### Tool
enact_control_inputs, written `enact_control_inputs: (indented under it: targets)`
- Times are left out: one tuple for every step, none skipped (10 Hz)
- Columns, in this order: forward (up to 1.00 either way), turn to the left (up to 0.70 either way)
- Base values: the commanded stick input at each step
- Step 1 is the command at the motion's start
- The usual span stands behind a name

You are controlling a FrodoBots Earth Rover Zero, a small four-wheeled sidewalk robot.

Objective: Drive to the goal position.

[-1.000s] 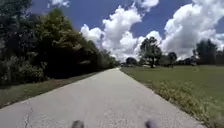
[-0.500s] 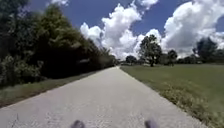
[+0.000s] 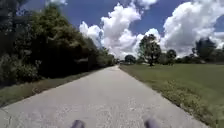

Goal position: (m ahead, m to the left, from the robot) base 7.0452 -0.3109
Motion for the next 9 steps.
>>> enact_control_inputs:
  targets:
    - [0.5,0.03]
    - [0.5,0.19]
    - [0.5,0.25]
    - [0.5,0.25]
    - [0.5,0.25]
    - [0.5,0.24]
    - [0.5,0.18]
    - [0.5,0.13]
    - [0.5,0.08]
